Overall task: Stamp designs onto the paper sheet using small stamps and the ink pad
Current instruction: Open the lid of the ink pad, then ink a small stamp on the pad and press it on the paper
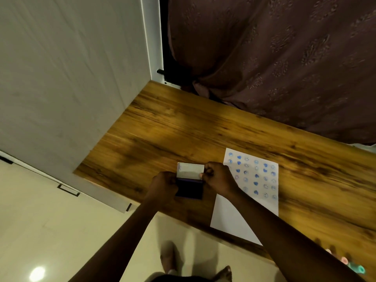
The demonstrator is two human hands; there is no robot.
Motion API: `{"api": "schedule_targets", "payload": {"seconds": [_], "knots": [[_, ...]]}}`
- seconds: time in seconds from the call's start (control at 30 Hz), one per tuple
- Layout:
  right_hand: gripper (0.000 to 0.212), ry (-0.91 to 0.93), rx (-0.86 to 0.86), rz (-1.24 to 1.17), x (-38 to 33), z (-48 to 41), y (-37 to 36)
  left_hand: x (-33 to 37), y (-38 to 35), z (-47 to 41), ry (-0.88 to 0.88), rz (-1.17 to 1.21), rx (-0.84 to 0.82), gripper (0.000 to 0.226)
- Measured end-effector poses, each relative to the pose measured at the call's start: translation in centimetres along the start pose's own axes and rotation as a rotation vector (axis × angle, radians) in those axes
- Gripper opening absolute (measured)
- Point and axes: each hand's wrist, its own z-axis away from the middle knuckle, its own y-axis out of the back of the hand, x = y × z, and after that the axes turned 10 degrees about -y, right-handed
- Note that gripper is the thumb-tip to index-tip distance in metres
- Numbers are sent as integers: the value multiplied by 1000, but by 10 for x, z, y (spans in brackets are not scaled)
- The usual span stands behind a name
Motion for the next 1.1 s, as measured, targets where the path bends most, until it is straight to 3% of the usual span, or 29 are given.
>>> {"api": "schedule_targets", "payload": {"seconds": [0.33,0.63,0.83,1.1], "knots": [[34,-64,60,-73,1,4,-6,-3,-6,-9,13,-83,-43,41],[26,-93,88,-79,-5,4,-4,0,-8,-10,-21,-164,-33,43],[35,-84,135,-119,2,21,22,20,-12,-12,-40,-176,92,42],[28,-70,215,-208,50,85,93,81,-64,-13,-213,-165,83,9]]}}
